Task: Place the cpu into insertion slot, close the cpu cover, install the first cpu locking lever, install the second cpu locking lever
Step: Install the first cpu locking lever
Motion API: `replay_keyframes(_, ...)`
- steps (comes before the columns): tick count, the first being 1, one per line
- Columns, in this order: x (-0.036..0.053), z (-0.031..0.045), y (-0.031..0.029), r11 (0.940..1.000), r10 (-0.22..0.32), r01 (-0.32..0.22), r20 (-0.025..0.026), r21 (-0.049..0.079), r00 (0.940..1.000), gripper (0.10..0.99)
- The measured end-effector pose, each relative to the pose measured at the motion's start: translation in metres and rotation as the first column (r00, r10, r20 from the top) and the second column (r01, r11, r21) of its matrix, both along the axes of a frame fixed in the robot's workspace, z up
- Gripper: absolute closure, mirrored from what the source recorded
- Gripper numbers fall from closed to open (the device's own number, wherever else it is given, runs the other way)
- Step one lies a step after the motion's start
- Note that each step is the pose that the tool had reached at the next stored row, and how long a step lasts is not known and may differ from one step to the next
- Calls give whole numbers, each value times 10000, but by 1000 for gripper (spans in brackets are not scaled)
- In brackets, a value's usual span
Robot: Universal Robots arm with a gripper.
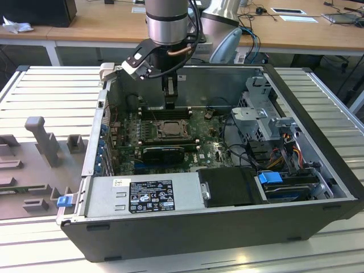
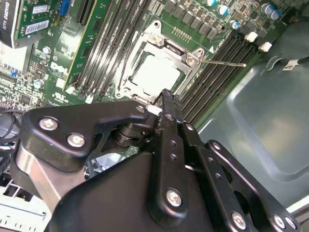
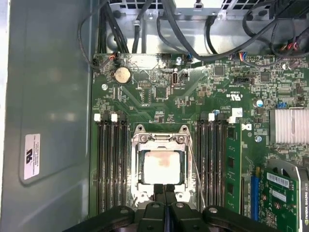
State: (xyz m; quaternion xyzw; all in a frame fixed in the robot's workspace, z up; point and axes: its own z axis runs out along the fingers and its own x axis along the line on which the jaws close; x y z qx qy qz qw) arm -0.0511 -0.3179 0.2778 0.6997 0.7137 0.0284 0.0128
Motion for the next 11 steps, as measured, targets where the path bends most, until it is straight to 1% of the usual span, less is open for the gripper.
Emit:
replay_keyframes(1, 1, -3, 0, 9992, 404, -404, -12, -5, 9992, 980)
replay_keyframes(2, 0, -4, 0, 9976, 692, -692, -17, -7, 9976, 980)
replay_keyframes(4, 1, -7, 0, 9945, 1051, -1051, -18, -7, 9945, 980)
replay_keyframes(5, 1, -7, 0, 9903, 1391, -1391, -19, -7, 9903, 980)
replay_keyframes(6, 1, -8, 1, 9845, 1752, -1752, -18, -6, 9845, 980)
replay_keyframes(8, 1, -7, 0, 9792, 2029, -2029, -18, -7, 9792, 980)
replay_keyframes(9, 2, -8, 0, 9744, 2248, -2248, -18, -7, 9744, 980)
replay_keyframes(11, 3, -7, 0, 9728, 2316, -2316, -19, -7, 9728, 980)
